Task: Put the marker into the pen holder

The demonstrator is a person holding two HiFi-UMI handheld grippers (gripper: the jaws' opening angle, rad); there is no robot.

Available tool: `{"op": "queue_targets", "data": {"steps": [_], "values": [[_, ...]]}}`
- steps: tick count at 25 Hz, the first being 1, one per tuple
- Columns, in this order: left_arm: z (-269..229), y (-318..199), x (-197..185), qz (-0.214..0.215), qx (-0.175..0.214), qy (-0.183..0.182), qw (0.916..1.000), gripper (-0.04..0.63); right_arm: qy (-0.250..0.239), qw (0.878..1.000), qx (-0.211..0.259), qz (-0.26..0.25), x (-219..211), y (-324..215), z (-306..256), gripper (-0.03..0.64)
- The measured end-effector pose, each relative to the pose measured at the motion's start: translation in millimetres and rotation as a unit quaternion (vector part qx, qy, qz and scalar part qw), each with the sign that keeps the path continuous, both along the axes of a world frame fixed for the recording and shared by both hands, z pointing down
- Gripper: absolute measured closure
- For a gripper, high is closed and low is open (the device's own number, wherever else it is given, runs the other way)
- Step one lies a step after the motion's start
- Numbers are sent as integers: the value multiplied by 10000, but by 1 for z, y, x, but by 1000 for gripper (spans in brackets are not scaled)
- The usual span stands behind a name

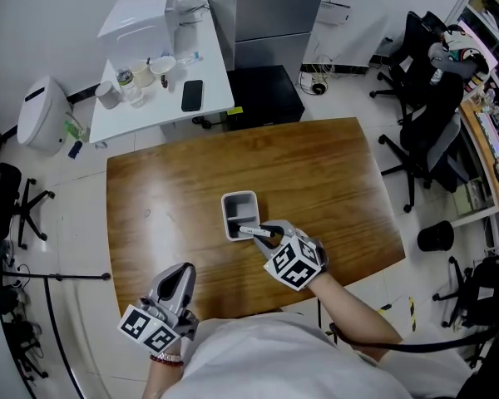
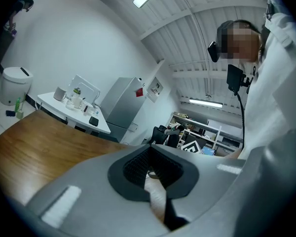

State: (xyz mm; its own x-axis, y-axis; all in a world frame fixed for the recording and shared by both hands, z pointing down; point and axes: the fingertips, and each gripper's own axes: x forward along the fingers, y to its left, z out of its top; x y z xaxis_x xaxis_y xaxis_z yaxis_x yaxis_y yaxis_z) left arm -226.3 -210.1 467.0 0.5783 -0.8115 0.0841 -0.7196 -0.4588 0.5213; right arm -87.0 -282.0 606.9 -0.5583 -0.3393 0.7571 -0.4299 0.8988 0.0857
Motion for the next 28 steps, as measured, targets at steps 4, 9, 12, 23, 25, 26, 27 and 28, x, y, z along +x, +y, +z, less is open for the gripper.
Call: {"op": "queue_targets", "data": {"steps": [4, 9, 12, 23, 25, 26, 27, 28], "values": [[2, -1, -2, -14, -21, -2, 10000, 595, -166, 9996, 133, 199, 3, -7, -4, 488], [1, -2, 0, 36, 10, -10, 10000, 595, -382, 9978, 216, 501, 11, -13, -15, 486], [-2, -3, 3, 51, 48, -19, 10000, 595, -600, 9953, 278, 709, 18, -13, -29, 486], [-26, 19, 46, 55, 497, -552, 9972, 595, -2237, 9676, 841, 813, 55, 30, -118, 491], [-28, 26, 61, 45, 516, -558, 9971, 595, -2466, 9623, 868, 752, 71, 42, -123, 496], [-29, 30, 68, 35, 513, -555, 9971, 595, -2638, 9580, 859, 722, 79, 47, -126, 503], [-30, 36, 75, 21, 493, -557, 9972, 595, -2823, 9531, 819, 719, 89, 54, -129, 510], [-32, 44, 82, -2, 467, -569, 9973, 595, -2985, 9484, 759, 750, 100, 62, -131, 521]]}}
